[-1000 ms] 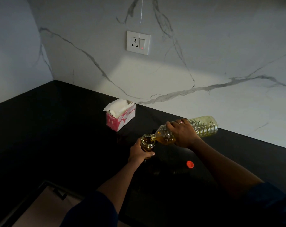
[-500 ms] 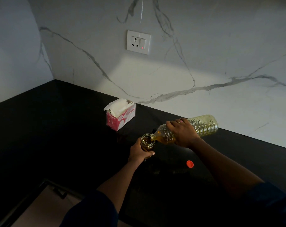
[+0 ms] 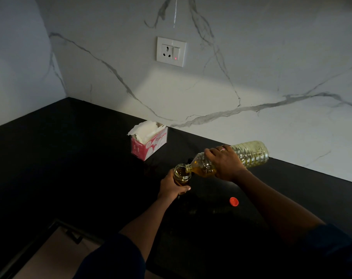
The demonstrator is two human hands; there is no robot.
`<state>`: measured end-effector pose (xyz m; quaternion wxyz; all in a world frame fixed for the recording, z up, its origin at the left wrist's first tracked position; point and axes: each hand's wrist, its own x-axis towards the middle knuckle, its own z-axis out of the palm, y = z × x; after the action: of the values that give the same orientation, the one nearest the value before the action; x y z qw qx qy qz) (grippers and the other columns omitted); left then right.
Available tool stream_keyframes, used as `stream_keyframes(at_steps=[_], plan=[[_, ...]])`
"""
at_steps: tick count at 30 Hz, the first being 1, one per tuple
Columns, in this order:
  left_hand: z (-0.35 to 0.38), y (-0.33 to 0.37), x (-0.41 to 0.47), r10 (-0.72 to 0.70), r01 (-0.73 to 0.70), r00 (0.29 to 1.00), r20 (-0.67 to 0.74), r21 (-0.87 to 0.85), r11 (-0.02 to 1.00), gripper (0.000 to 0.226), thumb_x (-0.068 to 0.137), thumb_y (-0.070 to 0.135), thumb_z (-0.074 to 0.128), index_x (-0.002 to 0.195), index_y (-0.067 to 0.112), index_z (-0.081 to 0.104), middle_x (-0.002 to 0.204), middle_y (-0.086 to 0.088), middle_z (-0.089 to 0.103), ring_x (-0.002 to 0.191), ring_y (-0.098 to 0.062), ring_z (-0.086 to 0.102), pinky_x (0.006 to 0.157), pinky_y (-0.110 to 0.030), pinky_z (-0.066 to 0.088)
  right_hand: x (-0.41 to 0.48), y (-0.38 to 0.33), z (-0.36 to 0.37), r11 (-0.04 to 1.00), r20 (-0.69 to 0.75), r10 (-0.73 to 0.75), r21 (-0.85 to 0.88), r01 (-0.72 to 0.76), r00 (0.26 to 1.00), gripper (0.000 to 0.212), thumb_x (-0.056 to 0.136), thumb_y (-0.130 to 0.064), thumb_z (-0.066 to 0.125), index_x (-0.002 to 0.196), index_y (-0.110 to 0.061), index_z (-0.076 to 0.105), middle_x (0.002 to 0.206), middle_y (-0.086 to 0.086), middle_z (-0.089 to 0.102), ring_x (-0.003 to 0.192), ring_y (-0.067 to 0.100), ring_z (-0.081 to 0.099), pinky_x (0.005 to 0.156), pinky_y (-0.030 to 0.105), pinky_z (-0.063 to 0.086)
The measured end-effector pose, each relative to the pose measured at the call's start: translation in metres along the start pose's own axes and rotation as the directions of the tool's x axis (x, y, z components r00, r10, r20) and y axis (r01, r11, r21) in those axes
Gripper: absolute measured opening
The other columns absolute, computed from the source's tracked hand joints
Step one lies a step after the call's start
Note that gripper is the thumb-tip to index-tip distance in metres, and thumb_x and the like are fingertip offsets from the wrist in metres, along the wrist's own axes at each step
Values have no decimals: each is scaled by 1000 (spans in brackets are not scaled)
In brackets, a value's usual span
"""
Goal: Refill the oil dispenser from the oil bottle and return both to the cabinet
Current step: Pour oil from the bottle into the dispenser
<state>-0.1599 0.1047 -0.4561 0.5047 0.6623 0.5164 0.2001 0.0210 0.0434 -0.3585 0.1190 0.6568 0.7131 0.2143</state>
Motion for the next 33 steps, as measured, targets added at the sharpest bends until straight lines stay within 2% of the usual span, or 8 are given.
stream_keyframes(at_steps=[4,9,15,19,22,28,33], plan=[[0,0,1,-4,4,1000,-3,-4,1000,83,63,19,84,134,19,41,135,-4,51,130,-22,43,106,-36,38,0,0,0,1000,28,1,3,-1,1000,84,46,-43,86,117,-9,57,101,12,68,90,30,65,83,45,50],[1,-1,1,1,-1,1000,1,-6,1000,83,63,18,84,134,19,41,135,-4,51,130,-21,43,106,-36,38,1,1,1,1000,31,-4,9,4,1000,88,41,-45,88,115,-9,57,98,11,68,88,29,66,81,44,51],[1,-1,2,-9,9,1000,6,4,1000,86,63,20,84,136,19,40,137,-4,49,132,-22,40,109,-39,37,1,1,0,1000,55,-5,31,3,998,81,66,-42,77,133,-9,44,122,15,59,112,32,56,100,46,38],[1,-1,2,-2,2,1000,3,4,1000,84,63,19,84,135,19,41,136,-4,50,131,-22,41,108,-38,37,1,1,-1,1000,73,-8,25,6,997,80,73,-41,72,138,-11,36,131,13,52,120,31,50,105,44,32],[1,-2,2,-4,4,1000,-1,-6,1000,83,62,19,85,133,19,43,134,-4,51,130,-22,43,107,-38,39,1,1,-1,1000,82,-6,13,5,997,79,72,-40,72,137,-11,37,129,13,54,119,30,51,103,45,34],[2,-2,2,-5,5,1000,1,-18,1000,83,62,17,84,134,20,42,135,-3,50,131,-21,42,107,-37,37,1,2,1,1000,62,5,-6,-4,998,85,49,-41,85,121,-11,53,107,11,67,97,29,64,87,44,48],[2,-1,3,-12,12,1000,5,-10,1000,83,63,18,84,134,19,41,136,-4,49,131,-22,41,107,-37,37,1,1,0,1000,63,-8,12,7,998,82,61,-43,80,129,-11,47,117,13,62,108,31,58,96,46,42]])
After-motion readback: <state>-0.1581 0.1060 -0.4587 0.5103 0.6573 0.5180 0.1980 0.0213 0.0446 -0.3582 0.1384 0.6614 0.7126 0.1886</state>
